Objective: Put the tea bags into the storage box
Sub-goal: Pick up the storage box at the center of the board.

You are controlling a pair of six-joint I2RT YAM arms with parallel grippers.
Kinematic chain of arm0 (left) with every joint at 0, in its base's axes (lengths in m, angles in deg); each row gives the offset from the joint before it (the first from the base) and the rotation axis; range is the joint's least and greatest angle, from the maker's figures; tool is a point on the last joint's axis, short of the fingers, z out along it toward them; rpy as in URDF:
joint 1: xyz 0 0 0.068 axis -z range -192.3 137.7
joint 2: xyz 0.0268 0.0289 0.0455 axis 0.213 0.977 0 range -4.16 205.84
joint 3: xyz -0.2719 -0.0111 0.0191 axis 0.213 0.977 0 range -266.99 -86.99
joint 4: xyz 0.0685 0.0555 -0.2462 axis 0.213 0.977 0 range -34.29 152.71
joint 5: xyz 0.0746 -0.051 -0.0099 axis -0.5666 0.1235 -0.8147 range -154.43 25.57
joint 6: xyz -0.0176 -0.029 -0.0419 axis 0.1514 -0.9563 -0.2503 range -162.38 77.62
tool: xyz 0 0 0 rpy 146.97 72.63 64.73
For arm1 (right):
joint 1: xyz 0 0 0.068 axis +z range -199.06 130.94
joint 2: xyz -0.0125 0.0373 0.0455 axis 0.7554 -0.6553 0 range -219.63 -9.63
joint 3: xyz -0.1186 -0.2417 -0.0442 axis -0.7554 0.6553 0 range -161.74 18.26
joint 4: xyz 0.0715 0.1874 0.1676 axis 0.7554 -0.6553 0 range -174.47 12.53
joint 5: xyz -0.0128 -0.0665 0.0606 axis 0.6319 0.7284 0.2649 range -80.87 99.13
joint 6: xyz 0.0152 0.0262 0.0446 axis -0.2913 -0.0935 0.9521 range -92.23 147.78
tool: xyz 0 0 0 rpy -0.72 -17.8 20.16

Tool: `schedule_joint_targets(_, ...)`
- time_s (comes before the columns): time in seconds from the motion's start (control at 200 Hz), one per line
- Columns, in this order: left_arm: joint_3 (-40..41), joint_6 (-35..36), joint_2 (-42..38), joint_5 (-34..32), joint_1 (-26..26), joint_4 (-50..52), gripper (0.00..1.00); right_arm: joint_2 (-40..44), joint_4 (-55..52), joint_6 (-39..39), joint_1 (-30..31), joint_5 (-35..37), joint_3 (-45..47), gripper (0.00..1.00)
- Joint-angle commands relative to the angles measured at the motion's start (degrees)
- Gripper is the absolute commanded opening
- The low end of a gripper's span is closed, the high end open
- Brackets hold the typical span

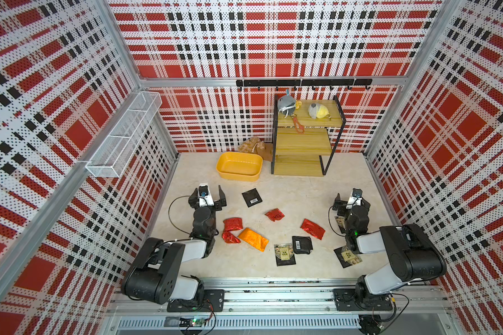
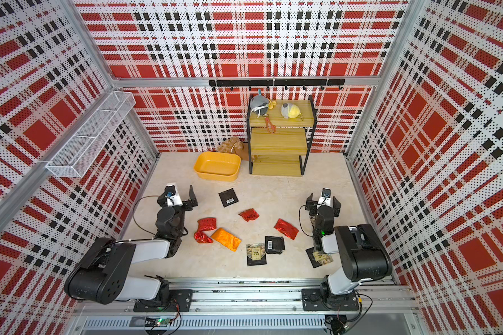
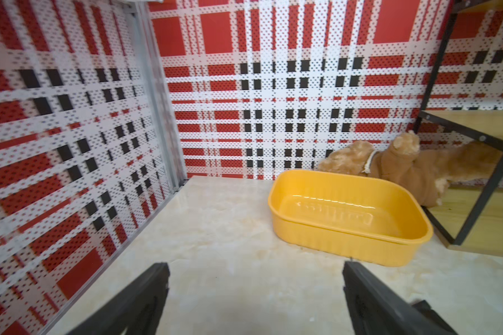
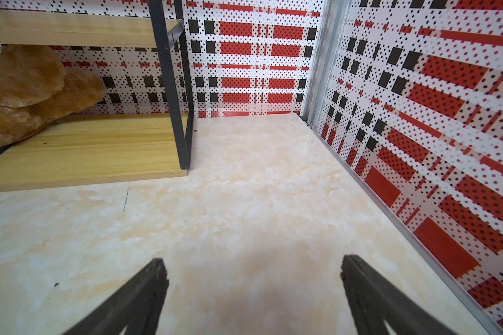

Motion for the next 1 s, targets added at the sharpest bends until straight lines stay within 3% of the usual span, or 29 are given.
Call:
schedule_joint_targets(0.0, -9.8, -4.0, -1.5, 1.2, 0.2, 20.7, 0.99, 2.0, -3.2, 0.9, -0.4, 0.5, -1.7, 1.00)
schedule_joint_targets(0.09, -21.3, -8.0, 1.8, 5.2, -1.6, 34.5, 0.99, 2.9, -2.2, -1.5, 1.1, 1.6, -1.7, 1.00)
schedule_joint_targets(0.14, -28.0, -10.4, 4.4, 9.1, -3.8, 40.3, 0.99, 7.1, -18.7, -0.6, 3.3, 8.0, -8.0, 1.00)
schedule_joint_targets(0.215, -36.6, -14.2, 8.6, 14.0, -7.6, 46.5, 0.99, 11.0, -37.3, 2.8, 3.3, 5.8, -17.8, 1.00)
schedule_joint_targets(0.381, -58.4, -14.0, 22.4, 19.9, -11.7, 62.3, 0.99, 10.0, -58.1, 9.5, 3.4, -2.1, -30.5, 1.00)
schedule_joint_targets(0.566, -81.3, -13.2, 40.9, 29.6, -15.4, 79.6, 0.99, 11.4, -67.3, 15.0, 5.5, -5.6, -33.7, 1.00)
schedule_joint_targets(0.697, -89.4, -13.0, 48.8, 32.0, -16.6, 85.2, 0.99, 13.5, -70.1, 16.2, 6.6, -6.1, -33.2, 1.00)
schedule_joint_targets(0.892, -92.4, -12.8, 54.8, 31.6, -15.9, 86.3, 1.00, 15.3, -72.8, 15.9, 6.9, -6.5, -33.4, 1.00)
schedule_joint_targets(0.992, -94.1, -13.3, 57.1, 32.1, -15.6, 86.3, 0.92, 16.1, -73.6, 15.6, 6.9, -6.5, -33.6, 1.00)
